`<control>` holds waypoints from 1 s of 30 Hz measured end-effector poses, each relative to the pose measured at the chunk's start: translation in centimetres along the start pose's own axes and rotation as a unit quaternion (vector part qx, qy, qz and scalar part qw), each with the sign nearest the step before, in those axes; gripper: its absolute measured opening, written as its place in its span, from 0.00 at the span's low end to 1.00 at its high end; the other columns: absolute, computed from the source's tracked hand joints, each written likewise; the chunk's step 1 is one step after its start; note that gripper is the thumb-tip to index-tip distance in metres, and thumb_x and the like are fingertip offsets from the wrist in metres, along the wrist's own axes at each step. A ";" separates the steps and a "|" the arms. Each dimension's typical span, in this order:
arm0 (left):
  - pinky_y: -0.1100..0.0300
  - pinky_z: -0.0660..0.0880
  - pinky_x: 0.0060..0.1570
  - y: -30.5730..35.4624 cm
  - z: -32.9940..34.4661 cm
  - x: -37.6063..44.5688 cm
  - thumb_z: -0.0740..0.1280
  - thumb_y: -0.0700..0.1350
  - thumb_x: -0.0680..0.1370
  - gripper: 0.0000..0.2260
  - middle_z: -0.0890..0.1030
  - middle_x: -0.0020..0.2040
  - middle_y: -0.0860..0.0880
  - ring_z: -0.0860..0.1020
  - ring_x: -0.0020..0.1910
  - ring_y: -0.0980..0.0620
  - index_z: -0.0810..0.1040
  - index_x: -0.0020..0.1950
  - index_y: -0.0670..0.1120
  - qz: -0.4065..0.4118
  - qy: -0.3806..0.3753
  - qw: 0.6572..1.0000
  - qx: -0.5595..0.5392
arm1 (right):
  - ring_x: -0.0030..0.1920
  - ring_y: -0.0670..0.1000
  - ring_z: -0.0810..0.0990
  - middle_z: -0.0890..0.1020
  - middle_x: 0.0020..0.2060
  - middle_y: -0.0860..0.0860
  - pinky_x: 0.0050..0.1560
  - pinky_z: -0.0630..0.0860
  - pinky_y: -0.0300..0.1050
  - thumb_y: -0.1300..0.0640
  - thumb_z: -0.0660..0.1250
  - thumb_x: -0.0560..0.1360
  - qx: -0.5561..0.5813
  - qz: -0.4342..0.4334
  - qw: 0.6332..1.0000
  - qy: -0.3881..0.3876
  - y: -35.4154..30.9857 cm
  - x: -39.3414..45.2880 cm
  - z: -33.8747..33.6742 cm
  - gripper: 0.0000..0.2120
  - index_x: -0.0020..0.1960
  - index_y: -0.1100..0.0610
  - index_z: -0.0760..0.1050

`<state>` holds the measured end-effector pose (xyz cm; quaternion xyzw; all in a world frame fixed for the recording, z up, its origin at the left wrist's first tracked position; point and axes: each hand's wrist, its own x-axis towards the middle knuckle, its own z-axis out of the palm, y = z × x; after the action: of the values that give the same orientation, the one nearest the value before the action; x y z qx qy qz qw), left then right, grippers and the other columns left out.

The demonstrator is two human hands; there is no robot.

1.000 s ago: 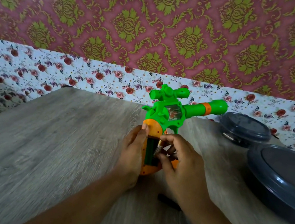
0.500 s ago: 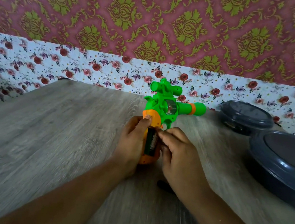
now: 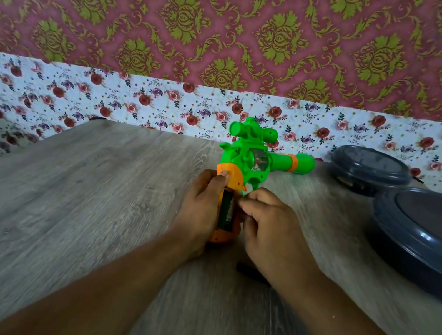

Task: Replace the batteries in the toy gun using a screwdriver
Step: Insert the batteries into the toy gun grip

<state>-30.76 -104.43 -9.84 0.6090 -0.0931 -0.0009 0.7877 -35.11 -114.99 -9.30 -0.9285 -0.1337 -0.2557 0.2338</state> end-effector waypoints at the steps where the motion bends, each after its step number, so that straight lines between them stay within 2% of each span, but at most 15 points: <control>1: 0.66 0.72 0.24 0.0 0.0 0.0 0.58 0.44 0.80 0.08 0.75 0.38 0.42 0.76 0.28 0.53 0.72 0.47 0.42 0.001 -0.002 1.000 0.001 | 0.43 0.57 0.78 0.77 0.42 0.57 0.40 0.64 0.35 0.64 0.55 0.68 0.004 -0.002 1.000 -0.002 0.0 0.1 0.0 0.14 0.44 0.63 0.79; 7: 0.63 0.73 0.28 -0.1 -0.1 0.2 0.57 0.45 0.81 0.09 0.75 0.39 0.43 0.75 0.33 0.50 0.73 0.43 0.46 0.001 0.005 1.000 0.017 | 0.43 0.55 0.76 0.76 0.44 0.57 0.37 0.61 0.29 0.66 0.55 0.66 0.025 -0.002 0.999 -0.032 0.1 -0.1 -0.1 0.13 0.38 0.63 0.78; 10: 0.61 0.74 0.31 -0.1 0.0 0.3 0.56 0.45 0.81 0.10 0.77 0.39 0.45 0.77 0.35 0.49 0.74 0.42 0.47 0.001 0.009 1.000 0.019 | 0.43 0.57 0.76 0.75 0.46 0.58 0.36 0.59 0.33 0.68 0.55 0.65 0.008 -0.017 0.999 -0.040 0.0 -0.2 -0.1 0.10 0.37 0.63 0.75; 12: 0.60 0.74 0.34 -0.1 0.0 0.2 0.56 0.44 0.81 0.10 0.78 0.41 0.44 0.77 0.37 0.48 0.74 0.43 0.47 0.004 0.014 1.000 0.021 | 0.46 0.58 0.76 0.75 0.47 0.58 0.38 0.61 0.37 0.70 0.57 0.68 -0.002 -0.024 0.999 -0.046 0.0 0.1 -0.3 0.10 0.39 0.64 0.77; 14: 0.59 0.75 0.34 -0.1 0.2 0.2 0.56 0.45 0.81 0.10 0.77 0.42 0.41 0.77 0.37 0.47 0.74 0.43 0.47 0.003 0.008 1.000 0.024 | 0.50 0.53 0.76 0.76 0.49 0.54 0.44 0.68 0.39 0.70 0.60 0.72 0.005 -0.016 0.999 -0.042 0.2 0.4 -1.5 0.12 0.48 0.62 0.80; 16: 0.60 0.76 0.31 0.1 0.3 0.0 0.56 0.46 0.81 0.10 0.77 0.42 0.39 0.77 0.36 0.46 0.73 0.44 0.47 -0.010 -0.004 1.000 0.014 | 0.46 0.44 0.74 0.76 0.46 0.47 0.43 0.68 0.32 0.66 0.63 0.74 0.026 0.016 0.999 -0.042 0.5 0.5 -3.7 0.11 0.51 0.57 0.81; 18: 0.59 0.76 0.30 0.3 0.3 -0.1 0.55 0.47 0.82 0.09 0.77 0.41 0.39 0.77 0.35 0.45 0.72 0.44 0.49 -0.023 -0.001 1.000 0.006 | 0.39 0.38 0.73 0.77 0.39 0.43 0.39 0.67 0.30 0.61 0.67 0.73 0.023 0.050 0.995 -0.087 1.1 0.3 -5.9 0.06 0.46 0.53 0.81; 20: 0.56 0.76 0.35 0.2 0.3 -0.1 0.55 0.47 0.82 0.10 0.78 0.40 0.39 0.77 0.35 0.43 0.72 0.44 0.49 -0.025 0.003 1.000 0.007 | 0.38 0.38 0.75 0.80 0.36 0.42 0.39 0.69 0.34 0.57 0.71 0.70 -0.011 0.085 0.978 -0.189 1.8 0.0 -7.4 0.03 0.43 0.52 0.81; 23: 0.49 0.76 0.43 0.2 0.3 -0.1 0.55 0.48 0.82 0.09 0.78 0.41 0.38 0.78 0.39 0.41 0.72 0.44 0.50 -0.023 0.005 1.000 0.012 | 0.44 0.45 0.78 0.80 0.41 0.45 0.48 0.74 0.42 0.52 0.75 0.66 -0.032 0.135 0.932 -0.335 2.0 -0.5 -8.1 0.12 0.48 0.50 0.80; 25: 0.48 0.76 0.45 0.2 0.3 -0.2 0.55 0.48 0.82 0.09 0.78 0.43 0.37 0.78 0.40 0.41 0.72 0.45 0.51 -0.026 0.003 0.999 0.021 | 0.49 0.46 0.78 0.79 0.46 0.46 0.53 0.74 0.45 0.50 0.76 0.64 -0.032 0.153 0.918 -0.364 1.9 -0.6 -8.5 0.19 0.53 0.49 0.77; 28: 0.48 0.76 0.44 0.2 0.3 -0.2 0.55 0.49 0.82 0.09 0.78 0.42 0.37 0.78 0.39 0.41 0.72 0.45 0.50 -0.024 0.002 0.999 0.021 | 0.53 0.46 0.76 0.77 0.52 0.46 0.56 0.73 0.44 0.50 0.77 0.63 -0.034 0.177 0.904 -0.388 2.0 -0.7 -9.4 0.27 0.59 0.49 0.72; 30: 0.44 0.76 0.48 0.3 0.3 -0.2 0.55 0.49 0.82 0.09 0.78 0.44 0.36 0.78 0.41 0.40 0.72 0.45 0.50 -0.026 0.001 0.999 0.027 | 0.54 0.47 0.75 0.76 0.53 0.46 0.58 0.73 0.45 0.49 0.77 0.62 -0.058 0.190 0.895 -0.400 2.0 -0.8 -9.7 0.31 0.61 0.48 0.69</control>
<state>-31.06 -104.67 -9.54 0.6319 -0.0765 -0.0180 0.7711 -39.05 -121.67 -3.11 -0.9719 -0.0223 0.1796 0.1504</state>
